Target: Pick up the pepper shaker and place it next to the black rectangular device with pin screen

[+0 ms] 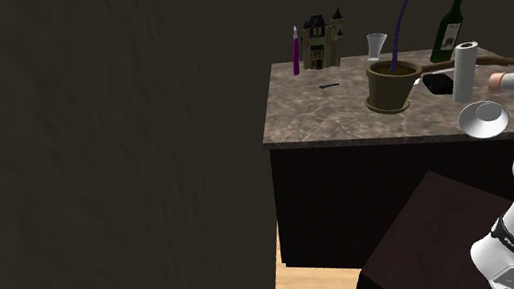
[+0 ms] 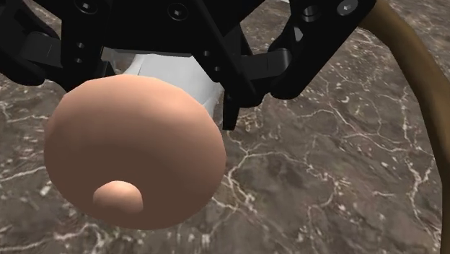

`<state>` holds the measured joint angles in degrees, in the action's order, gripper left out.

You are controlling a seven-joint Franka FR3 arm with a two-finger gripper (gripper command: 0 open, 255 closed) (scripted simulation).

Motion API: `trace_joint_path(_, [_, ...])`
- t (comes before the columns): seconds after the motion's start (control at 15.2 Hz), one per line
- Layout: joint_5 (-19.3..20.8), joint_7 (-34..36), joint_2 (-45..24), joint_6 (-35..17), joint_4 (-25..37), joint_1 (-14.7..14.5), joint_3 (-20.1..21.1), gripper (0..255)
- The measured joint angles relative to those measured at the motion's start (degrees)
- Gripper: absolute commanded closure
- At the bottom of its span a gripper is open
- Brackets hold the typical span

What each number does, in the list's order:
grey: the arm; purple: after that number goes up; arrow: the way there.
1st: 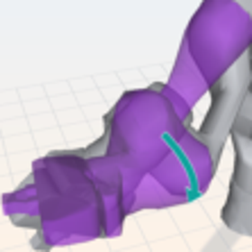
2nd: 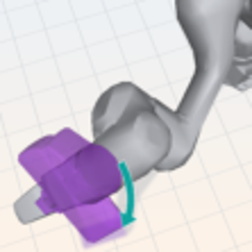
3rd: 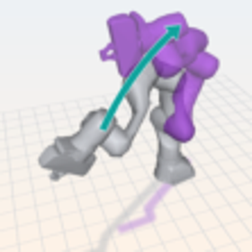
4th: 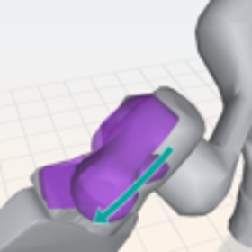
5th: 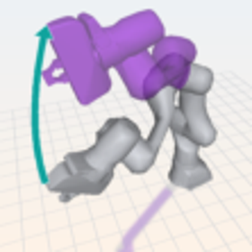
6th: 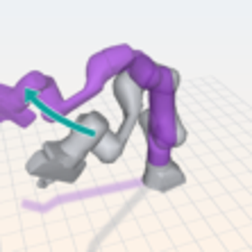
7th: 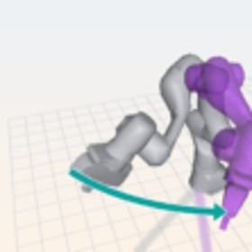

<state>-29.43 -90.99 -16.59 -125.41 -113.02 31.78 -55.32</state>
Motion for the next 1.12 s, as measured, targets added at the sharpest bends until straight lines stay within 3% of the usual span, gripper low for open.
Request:
trace_joint_path(0.4, [-3.57,-2.79,-2.73,-2.81,-1.46,1.73,1.88,255])
trace_joint_path(0.79, [-4.14,-3.19,-3.15,-3.21,-1.64,1.99,2.19,255])
trace_joint_path(0.86, [-4.15,-3.2,-3.16,-3.22,-1.65,1.99,2.2,0])
trace_joint_path(1.12, [-4.17,-3.19,-3.19,-3.21,-1.69,1.93,2.27,0])
